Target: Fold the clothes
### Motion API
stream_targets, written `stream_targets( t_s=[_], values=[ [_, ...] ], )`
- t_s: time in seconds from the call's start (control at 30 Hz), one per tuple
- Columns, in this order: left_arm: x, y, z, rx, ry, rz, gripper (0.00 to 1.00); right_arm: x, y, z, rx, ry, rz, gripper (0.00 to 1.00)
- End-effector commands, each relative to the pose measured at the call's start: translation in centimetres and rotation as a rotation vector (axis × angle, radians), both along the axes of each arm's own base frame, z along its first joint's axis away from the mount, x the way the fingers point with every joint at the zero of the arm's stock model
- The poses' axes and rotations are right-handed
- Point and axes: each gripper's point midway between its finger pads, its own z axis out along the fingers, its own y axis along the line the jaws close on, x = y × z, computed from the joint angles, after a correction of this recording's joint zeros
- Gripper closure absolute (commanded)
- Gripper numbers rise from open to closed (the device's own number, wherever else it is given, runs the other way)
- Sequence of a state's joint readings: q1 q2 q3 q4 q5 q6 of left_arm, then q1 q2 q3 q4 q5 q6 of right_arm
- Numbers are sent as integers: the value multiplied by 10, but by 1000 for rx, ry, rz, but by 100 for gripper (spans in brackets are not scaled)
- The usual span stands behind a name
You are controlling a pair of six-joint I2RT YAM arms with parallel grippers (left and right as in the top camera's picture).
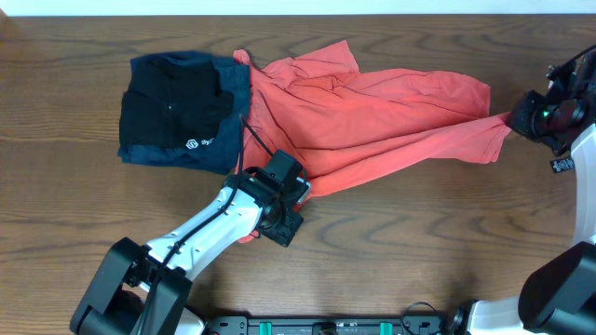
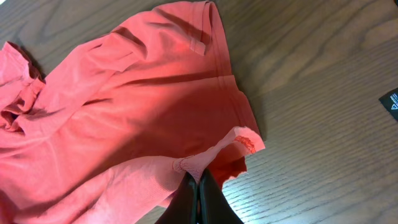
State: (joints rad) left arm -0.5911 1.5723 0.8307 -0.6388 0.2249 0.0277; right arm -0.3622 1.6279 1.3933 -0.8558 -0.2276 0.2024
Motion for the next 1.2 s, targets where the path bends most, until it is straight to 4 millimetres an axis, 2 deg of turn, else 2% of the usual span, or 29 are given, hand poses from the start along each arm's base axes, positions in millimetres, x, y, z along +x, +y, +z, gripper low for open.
stream_targets(
  t_s=[0.0, 0.17, 0.3, 0.47, 0.6, 0.73, 0.8, 0.97, 1.17],
  values=[
    [0, 3, -1, 14, -13, -17, 45, 0, 0, 2, -6, 0, -14, 99],
    [7, 2, -2, 15, -47, -25, 45, 0, 0, 2, -2, 0, -21, 99],
    [5, 3, -8, 26, -26, -26, 53, -1, 0, 2, -1, 2, -21, 99],
    [3, 4, -19, 44, 4, -27, 55, -1, 0, 1, 0, 4, -20, 99],
    [3, 4, -23, 47, 9, -27, 71, -1, 0, 1, 3, 4, -27, 99],
    [4, 3, -22, 46, 13, -2, 94, -1, 0, 1, 3, 4, -27, 99],
    [3, 2, -20, 42, 23, 28, 94, -1, 0, 1, 3, 4, -27, 99],
    [-7, -16, 1, -46, 108, 39, 94, -1, 0, 1, 3, 4, -27, 99],
    [-6, -35, 54, -149, 123, 34, 94, -1, 0, 1, 3, 4, -27, 99]
  ],
)
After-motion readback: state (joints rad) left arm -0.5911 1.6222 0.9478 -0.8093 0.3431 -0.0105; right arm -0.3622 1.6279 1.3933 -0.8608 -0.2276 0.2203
